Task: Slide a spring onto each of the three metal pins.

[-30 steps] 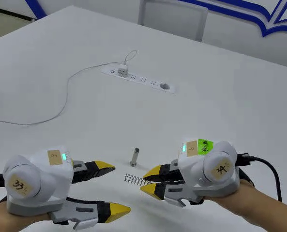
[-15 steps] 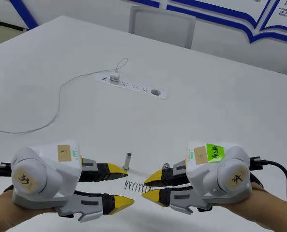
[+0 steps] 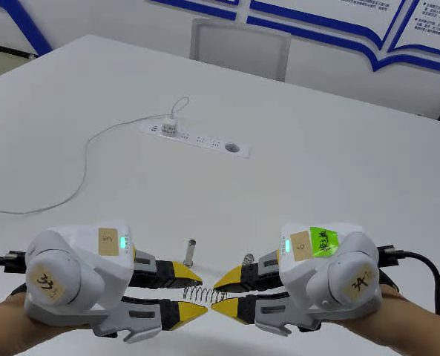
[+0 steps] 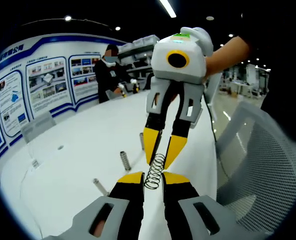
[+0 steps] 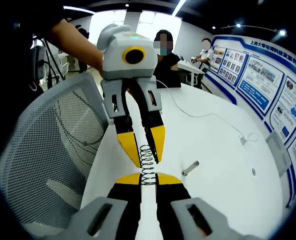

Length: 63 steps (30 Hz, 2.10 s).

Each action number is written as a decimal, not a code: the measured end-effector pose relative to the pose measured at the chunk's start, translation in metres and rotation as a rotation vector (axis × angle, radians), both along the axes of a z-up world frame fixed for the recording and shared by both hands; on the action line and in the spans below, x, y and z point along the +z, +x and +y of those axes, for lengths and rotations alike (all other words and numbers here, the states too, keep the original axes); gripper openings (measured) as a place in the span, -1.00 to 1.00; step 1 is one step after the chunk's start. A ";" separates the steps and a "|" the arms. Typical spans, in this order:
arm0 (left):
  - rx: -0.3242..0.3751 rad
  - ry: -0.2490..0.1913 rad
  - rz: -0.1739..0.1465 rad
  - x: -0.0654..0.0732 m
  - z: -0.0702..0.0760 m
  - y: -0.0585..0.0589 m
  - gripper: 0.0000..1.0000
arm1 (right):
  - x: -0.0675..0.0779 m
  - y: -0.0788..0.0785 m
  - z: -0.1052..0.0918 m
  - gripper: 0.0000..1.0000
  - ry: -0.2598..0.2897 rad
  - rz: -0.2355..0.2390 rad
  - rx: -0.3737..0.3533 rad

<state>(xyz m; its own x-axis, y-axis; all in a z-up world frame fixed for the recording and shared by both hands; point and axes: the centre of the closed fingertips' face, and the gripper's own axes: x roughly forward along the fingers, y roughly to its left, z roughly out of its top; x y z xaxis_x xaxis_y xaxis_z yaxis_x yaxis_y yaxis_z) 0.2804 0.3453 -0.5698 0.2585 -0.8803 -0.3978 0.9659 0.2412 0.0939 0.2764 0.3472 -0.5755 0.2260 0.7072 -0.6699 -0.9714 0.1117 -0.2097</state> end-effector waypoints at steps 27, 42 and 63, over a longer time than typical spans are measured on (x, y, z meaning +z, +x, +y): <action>-0.111 0.030 -0.078 0.019 -0.009 -0.013 -0.80 | 0.011 -0.004 -0.011 -0.77 0.033 0.010 -0.015; -0.110 0.052 -0.109 0.019 -0.011 -0.010 -0.80 | 0.034 -0.007 -0.010 -0.79 0.134 0.082 -0.040; -0.065 0.015 -0.094 0.022 -0.014 -0.008 -0.79 | 0.063 -0.011 0.016 -0.79 0.277 0.118 -0.041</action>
<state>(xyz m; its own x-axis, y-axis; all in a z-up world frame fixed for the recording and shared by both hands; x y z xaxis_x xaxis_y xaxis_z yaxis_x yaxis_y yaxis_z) 0.2721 0.3315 -0.5483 0.2380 -0.8904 -0.3879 0.9662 0.1764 0.1879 0.2657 0.3637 -0.5127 0.1907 0.8586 -0.4758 -0.9806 0.1890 -0.0521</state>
